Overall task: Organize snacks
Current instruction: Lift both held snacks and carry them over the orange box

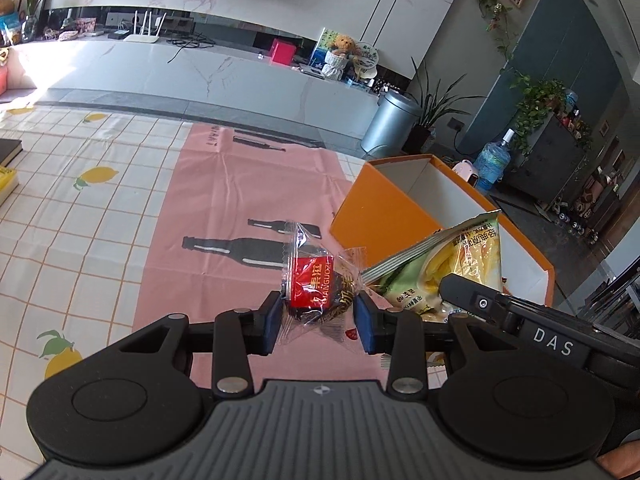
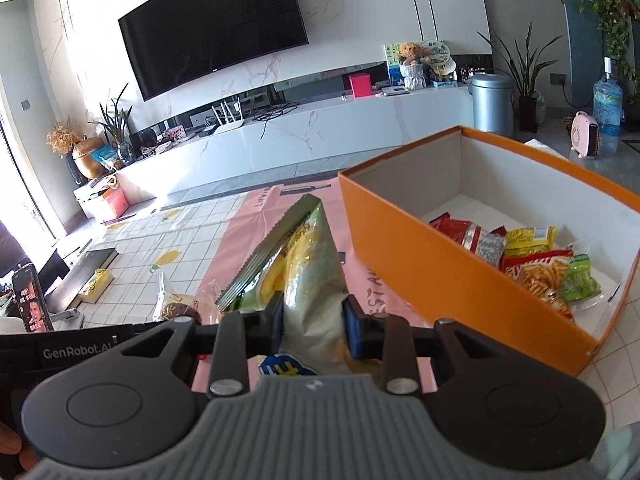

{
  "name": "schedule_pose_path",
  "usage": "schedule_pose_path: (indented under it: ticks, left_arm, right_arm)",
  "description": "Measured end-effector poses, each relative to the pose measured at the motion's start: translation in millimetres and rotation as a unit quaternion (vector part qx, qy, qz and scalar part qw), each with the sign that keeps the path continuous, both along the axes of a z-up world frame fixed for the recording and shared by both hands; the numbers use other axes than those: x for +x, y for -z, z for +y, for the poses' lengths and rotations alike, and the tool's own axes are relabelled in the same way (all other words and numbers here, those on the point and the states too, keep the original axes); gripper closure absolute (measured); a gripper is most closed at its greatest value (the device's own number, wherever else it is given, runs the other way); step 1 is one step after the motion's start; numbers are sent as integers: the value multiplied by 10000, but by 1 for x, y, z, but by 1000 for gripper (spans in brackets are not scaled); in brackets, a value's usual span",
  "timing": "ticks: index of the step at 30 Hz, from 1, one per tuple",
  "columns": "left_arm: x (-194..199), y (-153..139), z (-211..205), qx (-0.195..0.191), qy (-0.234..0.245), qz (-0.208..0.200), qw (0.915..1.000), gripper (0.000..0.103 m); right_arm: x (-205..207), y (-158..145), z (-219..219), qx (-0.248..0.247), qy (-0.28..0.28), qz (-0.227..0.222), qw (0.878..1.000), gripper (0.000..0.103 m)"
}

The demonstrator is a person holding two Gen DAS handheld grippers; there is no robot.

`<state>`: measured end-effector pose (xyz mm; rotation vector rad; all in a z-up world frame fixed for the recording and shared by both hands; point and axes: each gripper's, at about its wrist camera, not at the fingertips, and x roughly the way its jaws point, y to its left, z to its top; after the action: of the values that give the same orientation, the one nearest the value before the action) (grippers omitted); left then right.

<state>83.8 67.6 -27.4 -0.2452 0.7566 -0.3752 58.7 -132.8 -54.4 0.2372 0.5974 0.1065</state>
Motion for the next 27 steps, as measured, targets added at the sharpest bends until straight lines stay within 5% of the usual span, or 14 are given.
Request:
schedule_pose_path:
  ticks: [17,27]
  left_arm:
    - [8,-64,-104,392,896,-774,9922,60]
    - [65,-58,-177,984,1523,-805,9801,60]
  right_arm:
    - [-33,-58,-109,-161,482,-677,9964,76]
    - [14,-54,-188,189,696,-192,9972,76]
